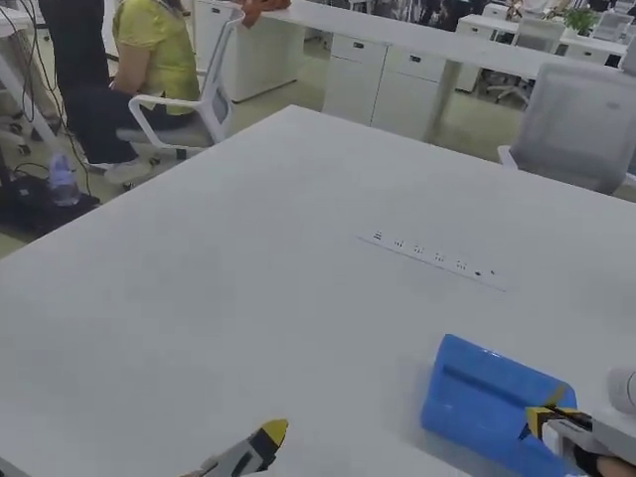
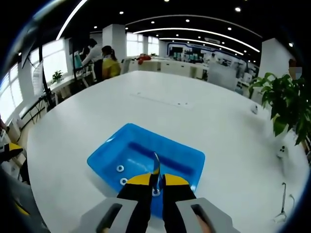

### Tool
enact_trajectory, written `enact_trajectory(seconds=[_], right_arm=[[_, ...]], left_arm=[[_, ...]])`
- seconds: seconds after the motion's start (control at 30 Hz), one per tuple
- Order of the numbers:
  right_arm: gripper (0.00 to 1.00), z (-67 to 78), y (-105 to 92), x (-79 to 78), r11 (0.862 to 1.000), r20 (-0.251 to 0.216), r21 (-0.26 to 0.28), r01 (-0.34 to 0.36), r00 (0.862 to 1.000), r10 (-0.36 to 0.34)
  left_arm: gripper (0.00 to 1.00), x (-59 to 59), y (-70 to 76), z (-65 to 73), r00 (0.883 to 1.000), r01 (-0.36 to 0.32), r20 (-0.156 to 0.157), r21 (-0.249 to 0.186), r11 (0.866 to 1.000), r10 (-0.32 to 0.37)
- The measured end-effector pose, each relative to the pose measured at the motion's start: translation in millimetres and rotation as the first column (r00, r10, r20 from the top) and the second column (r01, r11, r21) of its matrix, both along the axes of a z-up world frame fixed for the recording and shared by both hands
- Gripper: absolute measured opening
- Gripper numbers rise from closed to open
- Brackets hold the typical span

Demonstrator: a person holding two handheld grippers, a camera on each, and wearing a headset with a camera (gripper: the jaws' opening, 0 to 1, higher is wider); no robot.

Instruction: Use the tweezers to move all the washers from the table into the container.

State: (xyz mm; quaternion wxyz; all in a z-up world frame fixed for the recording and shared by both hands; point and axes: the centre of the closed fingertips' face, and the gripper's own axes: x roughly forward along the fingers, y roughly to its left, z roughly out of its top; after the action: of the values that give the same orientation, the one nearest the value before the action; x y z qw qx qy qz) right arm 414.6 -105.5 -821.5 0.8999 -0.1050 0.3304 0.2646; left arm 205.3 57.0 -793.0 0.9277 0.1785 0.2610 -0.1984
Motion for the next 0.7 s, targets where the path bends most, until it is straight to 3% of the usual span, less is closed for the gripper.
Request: enact_trajectory(seconds=[0.17, 0.3, 0.4, 0.53, 0.7], right_arm=[[0.04, 4.3, -2.7, -2.3, 0.999, -0.013, 0.028, 0.019, 1.0, -0.018], [0.04, 17.3, -2.5, -3.6, 0.994, -0.014, 0.093, 0.05, 0.999, -0.049], [0.03, 31.9, 1.2, -10.6, 0.994, 0.017, 0.102, 0.036, 0.999, -0.038], [0.03, 55.2, 6.8, -19.9, 0.988, 0.059, 0.151, 0.018, 0.998, -0.027], [0.03, 80.4, 16.6, -36.1, 0.984, 0.106, 0.17, -0.051, 0.994, 0.033]], left_arm=[[0.88, -0.6, -0.4, -1.0, 1.0, 0.003, -0.007, 0.0, 1.0, -0.003], [0.88, -1.1, -0.5, -1.6, 1.0, 0.005, -0.01, 0.004, 1.0, -0.005], [0.88, -0.5, 0.4, 0.1, 1.0, 0.0, -0.002, -0.001, 1.0, 0.0], [0.88, 0.6, 1.3, 2.5, 1.0, -0.007, 0.011, -0.007, 1.0, 0.007], [0.88, 0.3, 0.5, 2.7, 1.0, 0.0, 0.014, -0.002, 1.0, 0.0]])
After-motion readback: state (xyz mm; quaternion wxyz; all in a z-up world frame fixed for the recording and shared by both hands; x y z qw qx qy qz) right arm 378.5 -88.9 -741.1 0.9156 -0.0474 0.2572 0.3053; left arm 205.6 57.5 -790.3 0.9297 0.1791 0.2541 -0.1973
